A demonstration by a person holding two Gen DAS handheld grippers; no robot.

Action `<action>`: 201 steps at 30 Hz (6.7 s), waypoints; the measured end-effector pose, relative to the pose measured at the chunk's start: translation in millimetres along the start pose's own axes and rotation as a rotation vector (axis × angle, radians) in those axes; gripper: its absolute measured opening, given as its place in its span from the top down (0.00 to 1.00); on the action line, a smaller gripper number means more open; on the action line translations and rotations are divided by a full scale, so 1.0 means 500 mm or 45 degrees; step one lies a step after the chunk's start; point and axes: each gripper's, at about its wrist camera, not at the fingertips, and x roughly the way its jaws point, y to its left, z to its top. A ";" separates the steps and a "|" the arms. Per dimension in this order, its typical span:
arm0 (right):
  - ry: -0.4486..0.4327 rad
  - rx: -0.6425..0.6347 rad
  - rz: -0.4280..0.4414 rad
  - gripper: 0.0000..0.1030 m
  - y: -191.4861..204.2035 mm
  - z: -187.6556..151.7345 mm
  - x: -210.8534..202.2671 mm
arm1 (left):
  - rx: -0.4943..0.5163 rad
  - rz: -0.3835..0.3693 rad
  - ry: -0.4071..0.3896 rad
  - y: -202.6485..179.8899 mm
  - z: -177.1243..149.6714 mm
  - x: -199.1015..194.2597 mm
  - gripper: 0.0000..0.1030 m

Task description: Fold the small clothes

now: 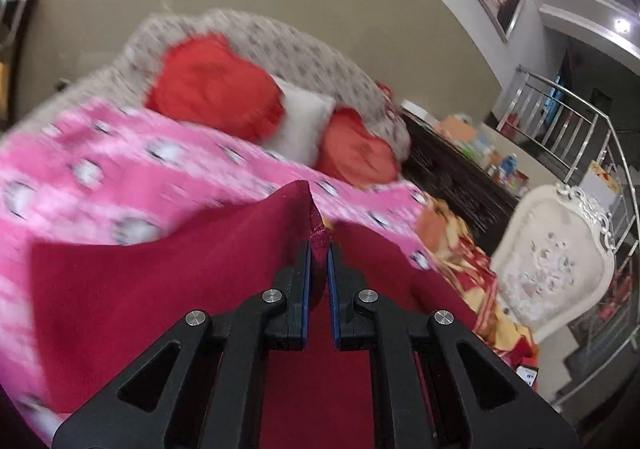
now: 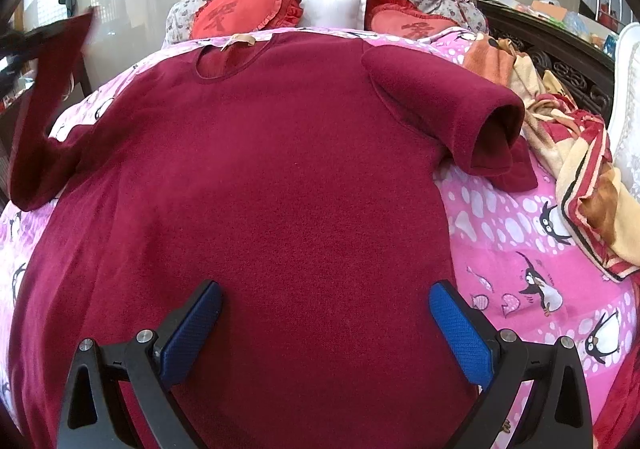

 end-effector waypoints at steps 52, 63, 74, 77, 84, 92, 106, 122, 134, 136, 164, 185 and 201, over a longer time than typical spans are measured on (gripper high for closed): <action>-0.053 0.167 0.315 0.92 -0.117 0.235 0.089 | -0.273 0.668 0.044 0.143 -0.233 -0.113 0.43; -0.042 0.182 0.259 0.91 -0.146 0.229 0.097 | -0.236 0.573 0.042 0.128 -0.183 -0.105 0.43; -0.375 -0.077 0.205 0.75 -0.051 0.206 -0.033 | 0.064 0.529 0.123 0.054 -0.077 0.074 0.43; -0.280 -0.088 0.237 0.85 -0.041 0.196 0.023 | 0.057 0.615 0.147 0.069 -0.101 0.111 0.43; -0.124 0.059 0.152 0.90 -0.080 0.189 0.135 | -0.001 0.638 0.190 0.104 -0.115 0.130 0.42; -0.119 0.016 0.096 0.88 -0.073 0.187 0.142 | 0.033 0.687 0.219 0.095 -0.114 0.156 0.37; -0.103 -0.117 -0.087 0.87 -0.013 0.195 0.124 | 0.078 0.705 0.256 0.088 -0.112 0.173 0.30; -0.071 -0.159 0.074 0.80 0.066 0.132 0.109 | 0.218 0.657 0.329 0.003 -0.190 0.126 0.25; -0.389 0.046 0.109 0.74 -0.121 0.160 -0.084 | 0.181 0.579 0.307 0.001 -0.208 0.091 0.25; -0.414 0.102 -0.020 0.72 -0.212 0.167 -0.092 | 0.198 0.601 0.316 -0.002 -0.207 0.097 0.23; -0.320 0.479 0.052 0.93 -0.467 0.187 -0.019 | 0.192 0.617 0.302 0.000 -0.200 0.111 0.21; -0.102 0.181 0.957 0.87 0.132 0.233 0.084 | 0.158 0.589 0.281 0.005 -0.195 0.100 0.21; -0.112 -0.068 0.324 0.62 -0.007 0.064 0.039 | 0.099 0.304 0.300 -0.015 -0.202 0.082 0.21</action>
